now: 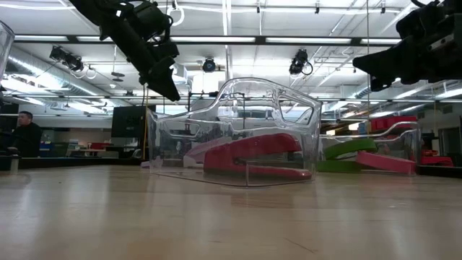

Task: Pick and place Stapler, Stapler remover, tape
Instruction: Put the purple stapler remover into the bottom transparent bin

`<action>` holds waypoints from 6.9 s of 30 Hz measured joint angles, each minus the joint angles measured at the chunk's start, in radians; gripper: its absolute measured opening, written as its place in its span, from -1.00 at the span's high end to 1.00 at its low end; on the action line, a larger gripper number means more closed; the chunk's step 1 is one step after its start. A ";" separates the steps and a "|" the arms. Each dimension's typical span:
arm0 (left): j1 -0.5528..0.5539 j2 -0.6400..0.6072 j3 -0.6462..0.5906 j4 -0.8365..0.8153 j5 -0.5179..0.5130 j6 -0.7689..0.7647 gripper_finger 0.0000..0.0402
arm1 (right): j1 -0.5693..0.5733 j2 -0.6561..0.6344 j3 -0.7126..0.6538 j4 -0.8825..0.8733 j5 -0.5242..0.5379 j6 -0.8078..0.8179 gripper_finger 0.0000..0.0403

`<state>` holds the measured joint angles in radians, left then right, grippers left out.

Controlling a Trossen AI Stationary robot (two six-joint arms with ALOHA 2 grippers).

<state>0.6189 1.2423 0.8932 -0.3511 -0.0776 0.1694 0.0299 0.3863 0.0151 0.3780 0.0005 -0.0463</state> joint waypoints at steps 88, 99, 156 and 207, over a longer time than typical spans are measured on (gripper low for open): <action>-0.102 0.305 0.065 -0.220 -0.011 -0.132 0.12 | 0.000 0.001 0.001 0.001 0.017 0.003 0.89; -0.086 0.303 0.373 -0.425 -0.065 -0.011 0.12 | 0.000 0.000 0.001 0.001 0.017 0.003 0.89; -0.121 0.509 0.193 -0.266 -0.350 -0.255 -0.88 | 0.000 0.000 0.001 0.001 0.018 0.003 0.89; -0.106 0.634 0.292 -0.437 -0.281 -0.287 -0.88 | 0.000 0.001 0.001 0.002 0.017 0.003 0.89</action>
<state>0.5125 1.8768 1.1857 -0.7878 -0.3587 -0.1176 0.0296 0.3870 0.0162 0.3797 0.0178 -0.0429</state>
